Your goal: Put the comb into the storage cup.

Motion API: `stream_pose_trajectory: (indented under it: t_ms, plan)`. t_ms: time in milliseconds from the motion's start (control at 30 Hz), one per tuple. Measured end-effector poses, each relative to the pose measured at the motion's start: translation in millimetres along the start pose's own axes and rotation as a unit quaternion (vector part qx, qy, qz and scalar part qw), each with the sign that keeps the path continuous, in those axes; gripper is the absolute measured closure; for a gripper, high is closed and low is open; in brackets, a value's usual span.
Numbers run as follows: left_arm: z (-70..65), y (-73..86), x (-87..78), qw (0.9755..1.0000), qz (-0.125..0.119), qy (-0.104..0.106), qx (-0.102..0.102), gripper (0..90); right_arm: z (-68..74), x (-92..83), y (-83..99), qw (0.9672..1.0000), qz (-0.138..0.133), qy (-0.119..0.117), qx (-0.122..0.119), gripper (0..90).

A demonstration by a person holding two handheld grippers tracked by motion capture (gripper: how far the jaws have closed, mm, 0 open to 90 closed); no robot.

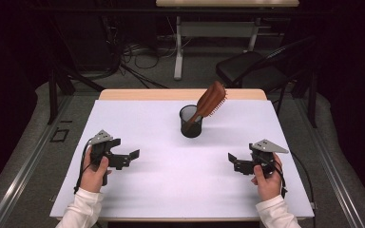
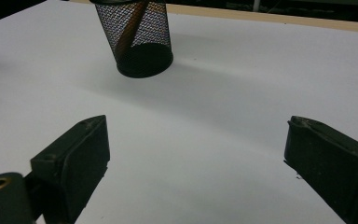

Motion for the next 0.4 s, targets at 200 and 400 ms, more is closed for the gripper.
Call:
stream_pose_trajectory:
  t_ms: [200,400]
  plan:
    - [1.0,0.0,0.1,1.0,-0.002,-0.001,-0.003,0.7,-2.1,-1.7,0.1,1.0,-0.003,0.0,0.005,6.3]
    - [2.0,-2.5,-2.0,1.0,-0.003,0.0,-0.005,0.7,-3.3,-3.6,0.6,1.0,-0.005,0.002,0.006,6.5]
Point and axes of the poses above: each handheld gripper's, and its own axes: x roughly forward along the jaws, y roughly out of its underside, z roughly to its left, the point moved 4 cm from there along x, roughly forward along the jaws, and after that the axes turned 9 degrees about -z, right-handed, at the moved point
